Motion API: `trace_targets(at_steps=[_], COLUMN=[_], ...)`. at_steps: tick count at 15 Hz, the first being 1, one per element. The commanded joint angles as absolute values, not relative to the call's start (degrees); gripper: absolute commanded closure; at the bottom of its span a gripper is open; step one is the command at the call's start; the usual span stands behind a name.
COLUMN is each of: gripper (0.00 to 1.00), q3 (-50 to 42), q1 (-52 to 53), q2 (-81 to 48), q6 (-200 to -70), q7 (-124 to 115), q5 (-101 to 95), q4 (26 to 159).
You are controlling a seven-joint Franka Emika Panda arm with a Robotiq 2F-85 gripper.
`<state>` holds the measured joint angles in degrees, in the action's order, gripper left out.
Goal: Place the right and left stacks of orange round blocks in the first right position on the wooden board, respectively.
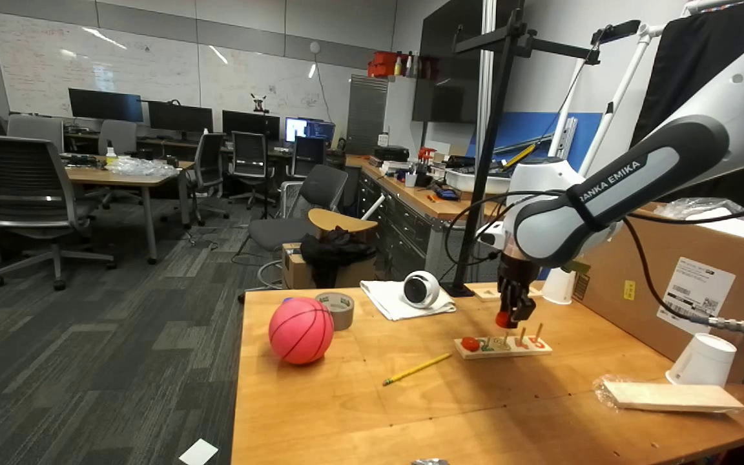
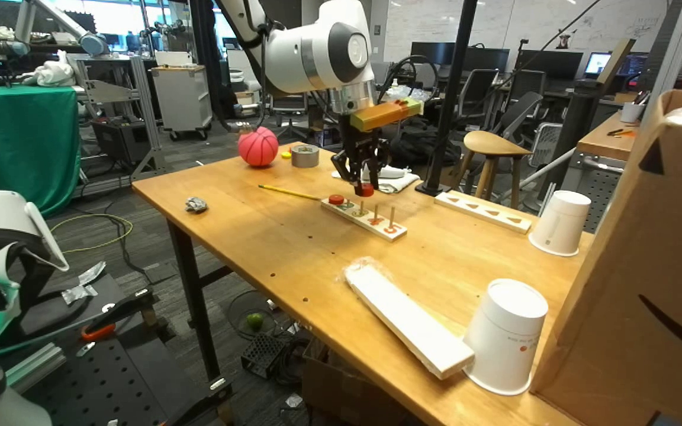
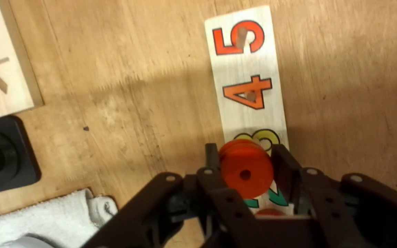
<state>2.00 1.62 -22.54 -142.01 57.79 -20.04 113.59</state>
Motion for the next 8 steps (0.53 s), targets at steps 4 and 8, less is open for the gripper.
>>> trace_targets(at_steps=[4,8], gripper=[0.83,0.83], q3=[-1.9,-2.5], q1=[0.3,-0.7], q2=[-20.5,-20.0], q6=[-139.7,-139.2], q7=[53.4,52.2], q5=[-24.9,-25.5], q4=[112.7,112.8])
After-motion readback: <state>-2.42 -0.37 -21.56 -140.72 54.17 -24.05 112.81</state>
